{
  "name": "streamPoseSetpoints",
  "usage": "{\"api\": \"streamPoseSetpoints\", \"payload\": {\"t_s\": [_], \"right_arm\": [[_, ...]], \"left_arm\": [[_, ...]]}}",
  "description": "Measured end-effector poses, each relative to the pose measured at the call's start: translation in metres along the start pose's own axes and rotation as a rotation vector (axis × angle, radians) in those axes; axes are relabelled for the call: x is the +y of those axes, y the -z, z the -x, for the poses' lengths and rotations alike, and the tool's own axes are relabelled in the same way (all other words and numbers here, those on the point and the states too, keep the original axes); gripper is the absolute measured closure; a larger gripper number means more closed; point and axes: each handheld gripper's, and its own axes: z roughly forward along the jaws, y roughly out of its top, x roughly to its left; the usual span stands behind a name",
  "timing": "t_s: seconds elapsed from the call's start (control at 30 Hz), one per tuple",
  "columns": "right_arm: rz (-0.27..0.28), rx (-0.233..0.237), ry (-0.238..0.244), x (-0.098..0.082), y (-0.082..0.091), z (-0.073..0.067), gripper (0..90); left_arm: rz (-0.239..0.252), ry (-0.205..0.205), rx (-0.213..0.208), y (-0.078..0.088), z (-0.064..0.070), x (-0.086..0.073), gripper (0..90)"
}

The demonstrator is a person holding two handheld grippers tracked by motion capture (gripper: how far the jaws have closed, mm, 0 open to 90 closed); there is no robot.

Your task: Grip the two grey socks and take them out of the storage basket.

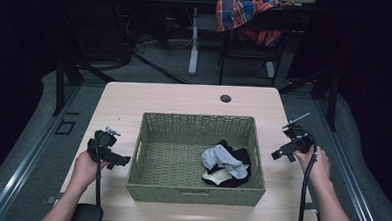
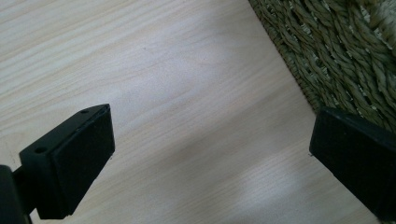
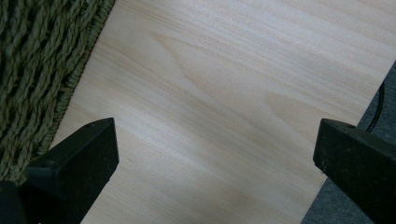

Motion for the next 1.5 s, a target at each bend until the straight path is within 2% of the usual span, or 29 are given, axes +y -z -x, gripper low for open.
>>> {"api": "streamPoseSetpoints", "payload": {"t_s": [0.03,0.13,0.17,0.27,0.4,0.47,0.67,0.77,0.8,0.83,1.0,1.2,1.33,1.37,1.5], "right_arm": [[-0.013,-0.003,0.01,0.001,0.001,0.001,0.0],[-0.01,0.003,0.013,0.001,0.002,0.002,0.0],[0.01,-0.004,-0.009,0.0,0.002,0.001,0.0],[-0.005,-0.006,0.008,0.001,0.007,0.002,0.0],[0.009,-0.012,0.013,0.002,0.017,0.001,0.0],[0.031,-0.01,-0.007,0.002,0.02,-0.001,0.0],[0.013,-0.012,0.02,0.003,0.034,-0.007,0.1],[0.032,-0.022,0.03,0.004,0.039,-0.012,0.1],[0.045,-0.021,0.03,0.004,0.04,-0.014,0.1],[0.034,-0.032,0.049,0.006,0.045,-0.017,0.1],[0.076,-0.021,0.065,0.012,0.065,-0.033,0.0],[0.1,-0.029,0.091,0.017,0.076,-0.049,0.0],[0.107,-0.023,0.141,0.024,0.084,-0.07,0.0],[0.107,-0.023,0.141,0.024,0.084,-0.07,0.0],[0.12,-0.005,0.176,0.029,0.087,-0.085,0.0]], "left_arm": [[0.0,0.002,0.0,0.0,0.0,0.0,0.2],[-0.004,-0.004,-0.004,-0.001,0.0,0.001,0.2],[-0.004,-0.004,-0.005,-0.001,0.0,0.001,0.2],[-0.005,-0.007,-0.01,-0.002,0.0,0.001,0.2],[-0.003,0.001,-0.016,-0.001,-0.002,-0.001,0.2],[0.0,-0.002,-0.016,-0.002,-0.001,0.0,0.2],[-0.015,-0.022,-0.024,-0.004,0.002,0.004,0.2],[-0.008,-0.016,-0.023,-0.005,0.001,0.003,0.2],[-0.007,-0.015,-0.024,-0.005,0.001,0.003,0.2],[-0.007,-0.017,-0.025,-0.005,0.001,0.004,0.2],[-0.007,-0.017,-0.024,-0.005,0.001,0.003,0.2],[-0.008,-0.005,-0.023,-0.003,-0.001,0.0,0.2],[-0.01,-0.003,-0.024,-0.002,-0.002,-0.002,0.2],[-0.01,-0.001,-0.023,-0.002,-0.002,-0.003,0.2],[-0.007,0.013,-0.021,0.001,-0.005,-0.007,0.2]]}}
